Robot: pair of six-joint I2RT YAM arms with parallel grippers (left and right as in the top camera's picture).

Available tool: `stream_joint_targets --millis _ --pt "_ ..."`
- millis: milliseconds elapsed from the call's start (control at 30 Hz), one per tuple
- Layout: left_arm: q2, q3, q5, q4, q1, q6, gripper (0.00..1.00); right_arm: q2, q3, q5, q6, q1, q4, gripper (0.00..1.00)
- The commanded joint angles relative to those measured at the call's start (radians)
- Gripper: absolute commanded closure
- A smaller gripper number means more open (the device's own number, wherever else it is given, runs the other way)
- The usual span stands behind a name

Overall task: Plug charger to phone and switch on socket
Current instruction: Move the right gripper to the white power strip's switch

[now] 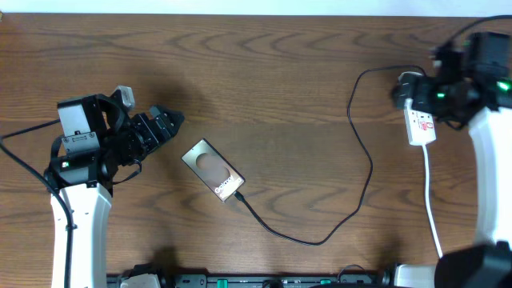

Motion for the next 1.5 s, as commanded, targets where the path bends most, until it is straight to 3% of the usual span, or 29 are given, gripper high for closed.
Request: stream_joint_targets --millis 0,233,467,567,867,1100,1467 --pt "-0.009 0.013 -0.046 0.004 0.001 0.019 0.1 -0.066 0.012 0.187 0.098 -0.059 0.018 0.01" --pt "-0.009 0.013 -0.045 0.031 0.001 0.019 0.11 -0.043 0.012 0.18 0.072 -0.18 0.064 0.01" --pt "-0.009 0.013 -0.045 0.034 0.001 0.019 0.11 0.04 0.012 -0.121 -0.28 -0.27 0.177 0.01" --pt "-0.009 0.013 -0.045 0.033 0.001 0.019 0.1 0.079 0.012 -0.145 -0.351 -0.279 0.234 0.01" --pt "-0.009 0.012 -0.045 0.026 0.001 0.019 0.11 0.248 0.012 -0.15 -0.32 -0.28 0.286 0.01" --pt "-0.009 0.012 -0.045 0.022 0.001 0.019 0.11 0.377 0.012 -0.274 -0.231 -0.279 0.288 0.02" --pt "-0.009 0.012 -0.045 0.013 0.0 0.019 0.11 0.455 0.011 -0.3 -0.232 -0.254 0.293 0.01"
